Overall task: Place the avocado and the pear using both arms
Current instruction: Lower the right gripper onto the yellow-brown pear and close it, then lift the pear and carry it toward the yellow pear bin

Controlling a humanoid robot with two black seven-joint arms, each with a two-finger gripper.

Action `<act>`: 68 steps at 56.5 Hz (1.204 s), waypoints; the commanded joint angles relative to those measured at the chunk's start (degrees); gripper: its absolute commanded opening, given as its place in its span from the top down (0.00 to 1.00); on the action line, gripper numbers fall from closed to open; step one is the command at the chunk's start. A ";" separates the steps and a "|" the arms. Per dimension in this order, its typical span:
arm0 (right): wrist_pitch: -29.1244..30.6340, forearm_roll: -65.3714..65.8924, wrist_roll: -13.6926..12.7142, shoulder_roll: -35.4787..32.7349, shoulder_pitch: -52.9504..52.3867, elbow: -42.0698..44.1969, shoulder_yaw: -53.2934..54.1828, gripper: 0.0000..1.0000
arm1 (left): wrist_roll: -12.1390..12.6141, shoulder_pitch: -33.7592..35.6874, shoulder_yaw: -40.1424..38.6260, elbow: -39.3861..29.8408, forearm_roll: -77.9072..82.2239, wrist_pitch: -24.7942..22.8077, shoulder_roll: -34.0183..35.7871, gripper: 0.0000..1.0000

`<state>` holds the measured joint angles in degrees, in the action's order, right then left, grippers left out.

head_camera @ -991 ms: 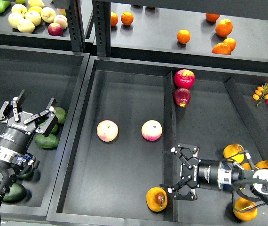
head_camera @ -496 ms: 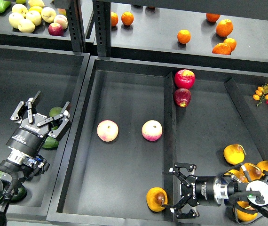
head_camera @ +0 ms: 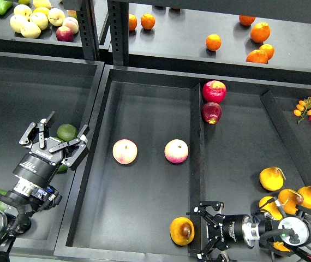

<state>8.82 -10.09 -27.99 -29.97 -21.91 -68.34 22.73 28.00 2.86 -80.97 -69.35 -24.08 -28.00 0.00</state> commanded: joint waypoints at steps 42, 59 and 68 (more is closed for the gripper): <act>-4.16 1.83 -0.01 5.71 0.29 6.21 0.48 0.19 | 0.00 -0.93 0.02 -1.32 -0.09 0.00 0.00 0.02; -4.16 1.65 -0.01 7.20 0.81 6.91 2.23 0.48 | 0.00 -1.37 0.02 -1.67 -0.09 0.00 0.00 0.02; -4.25 1.65 -0.01 7.82 2.75 6.91 4.52 0.65 | 0.00 -1.37 0.02 -1.85 -0.09 0.00 0.00 0.02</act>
<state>4.60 -8.45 -27.99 -22.52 -20.19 -61.48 25.99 28.00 1.49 -80.94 -71.03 -24.17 -28.00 0.00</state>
